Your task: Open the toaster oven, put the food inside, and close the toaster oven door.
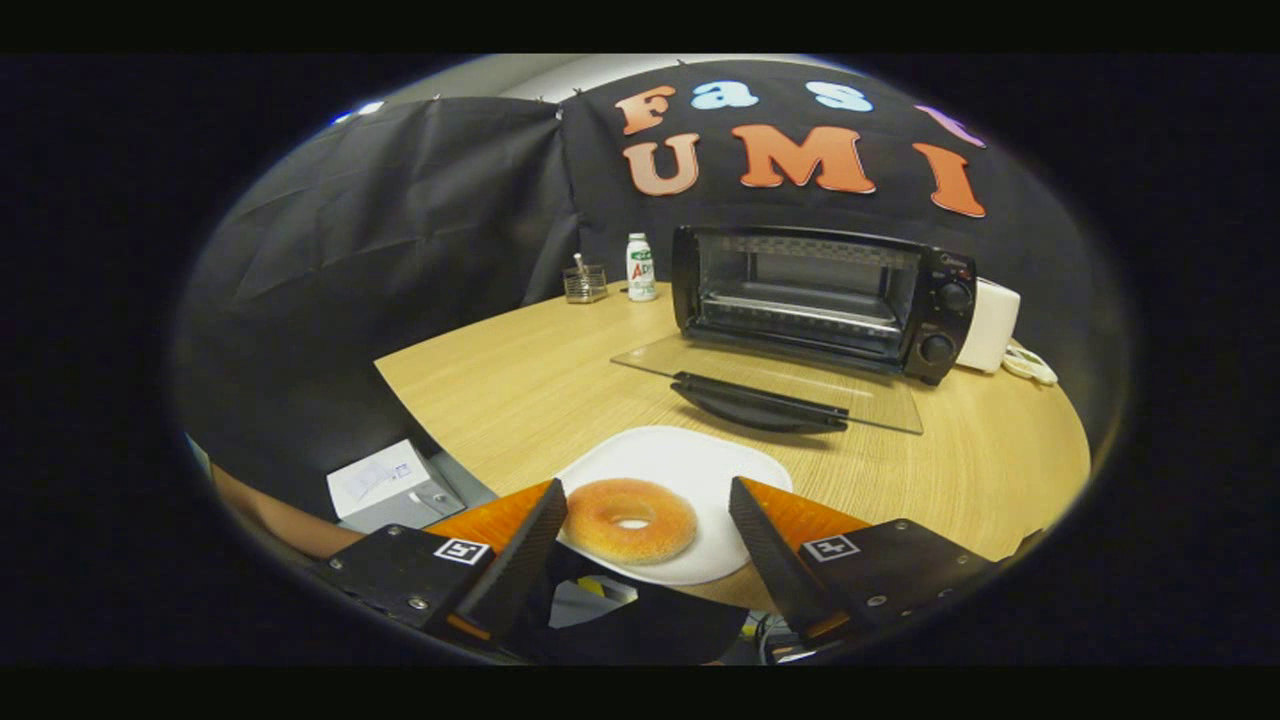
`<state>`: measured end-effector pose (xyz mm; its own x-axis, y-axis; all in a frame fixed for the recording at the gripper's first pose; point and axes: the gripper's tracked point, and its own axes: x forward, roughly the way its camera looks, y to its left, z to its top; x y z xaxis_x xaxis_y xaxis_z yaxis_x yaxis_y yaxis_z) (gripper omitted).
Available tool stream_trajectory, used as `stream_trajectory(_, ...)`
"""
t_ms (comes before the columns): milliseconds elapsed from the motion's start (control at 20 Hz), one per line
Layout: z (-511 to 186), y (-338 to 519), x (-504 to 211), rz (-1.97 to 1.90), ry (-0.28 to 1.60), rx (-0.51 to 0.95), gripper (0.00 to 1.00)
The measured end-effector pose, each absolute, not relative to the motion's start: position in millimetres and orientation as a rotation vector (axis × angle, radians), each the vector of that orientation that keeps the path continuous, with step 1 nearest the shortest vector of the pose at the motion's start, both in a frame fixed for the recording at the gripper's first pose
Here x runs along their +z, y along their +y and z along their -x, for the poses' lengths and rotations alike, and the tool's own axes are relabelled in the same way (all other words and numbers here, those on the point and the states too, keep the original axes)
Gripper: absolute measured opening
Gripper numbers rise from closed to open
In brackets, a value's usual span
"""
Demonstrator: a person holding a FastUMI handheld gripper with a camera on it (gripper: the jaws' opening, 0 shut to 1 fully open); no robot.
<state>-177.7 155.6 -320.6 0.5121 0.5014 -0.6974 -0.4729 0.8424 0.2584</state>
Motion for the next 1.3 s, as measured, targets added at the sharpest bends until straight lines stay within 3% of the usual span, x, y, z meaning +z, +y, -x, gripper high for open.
stream_trajectory(300,190,157,-330,-0.023,0.892,0.591,0.96)
stream_trajectory(650,188,158,-332,-0.106,0.925,0.588,0.62)
stream_trajectory(850,183,157,-328,-0.122,0.91,0.583,0.47)
stream_trajectory(1300,119,165,-293,-0.46,0.808,0.482,0.44)
